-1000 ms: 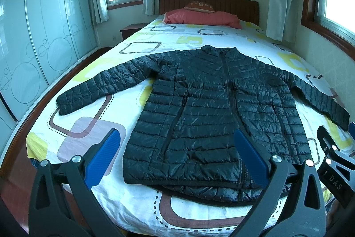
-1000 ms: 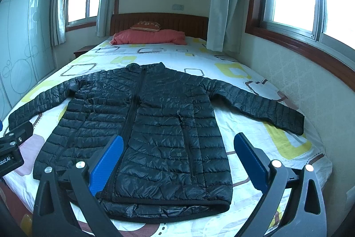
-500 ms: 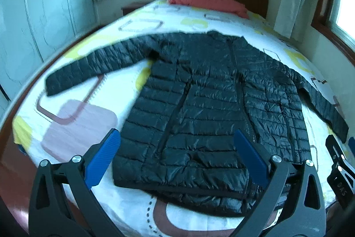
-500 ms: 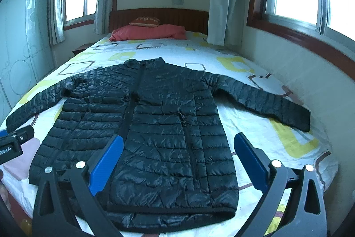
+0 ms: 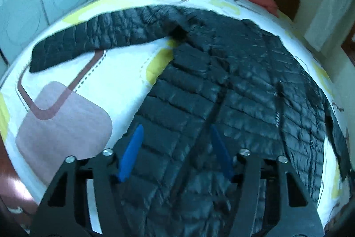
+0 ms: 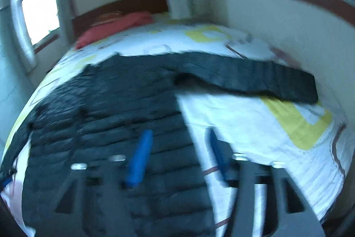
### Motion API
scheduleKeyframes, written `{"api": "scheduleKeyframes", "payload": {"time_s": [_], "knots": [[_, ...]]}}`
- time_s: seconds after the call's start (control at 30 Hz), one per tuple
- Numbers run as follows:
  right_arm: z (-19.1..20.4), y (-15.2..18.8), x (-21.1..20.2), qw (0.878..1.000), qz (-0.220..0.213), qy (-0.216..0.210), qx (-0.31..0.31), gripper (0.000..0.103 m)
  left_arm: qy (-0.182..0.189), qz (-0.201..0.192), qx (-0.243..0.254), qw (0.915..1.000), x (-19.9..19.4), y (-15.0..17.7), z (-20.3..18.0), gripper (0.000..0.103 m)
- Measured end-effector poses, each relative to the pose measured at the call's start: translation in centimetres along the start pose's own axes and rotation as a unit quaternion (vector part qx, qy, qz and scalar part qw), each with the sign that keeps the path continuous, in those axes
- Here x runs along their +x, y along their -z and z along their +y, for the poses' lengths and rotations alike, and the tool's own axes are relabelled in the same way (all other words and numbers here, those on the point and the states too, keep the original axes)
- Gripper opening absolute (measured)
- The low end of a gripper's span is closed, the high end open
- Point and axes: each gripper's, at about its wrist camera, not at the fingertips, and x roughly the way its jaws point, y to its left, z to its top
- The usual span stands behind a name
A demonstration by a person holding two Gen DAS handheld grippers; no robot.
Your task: Fold large clothes
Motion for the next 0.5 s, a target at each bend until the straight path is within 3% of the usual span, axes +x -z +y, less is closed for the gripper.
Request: {"api": "scheduleKeyframes", "payload": {"time_s": [0.1, 0.17, 0.2, 0.23, 0.5], "knots": [[-4.0, -1.6, 1.8, 0.998, -0.006, -0.008, 0.062, 0.05, -0.006, 0.001, -0.02, 0.9998, 1.4, -1.2, 1.0, 0.057], [-7.5, -2.7, 2.7, 0.993, -0.021, -0.013, 0.116, 0.072, -0.016, -0.004, -0.043, 0.9989, 2.3, -2.2, 2.1, 0.061], [-8.7, -3.0, 2.9, 0.99, -0.029, -0.014, 0.137, 0.076, -0.017, -0.006, -0.055, 0.9983, 2.6, -2.4, 2.5, 0.067], [-10.6, -3.3, 3.3, 0.985, -0.035, -0.015, 0.166, 0.076, -0.019, -0.007, -0.08, 0.9966, 3.0, -2.9, 3.5, 0.079], [-22.0, -3.6, 7.2, 0.938, -0.053, -0.029, 0.342, 0.076, -0.045, -0.007, -0.174, 0.9836, 5.5, -3.8, 7.6, 0.081]]}}
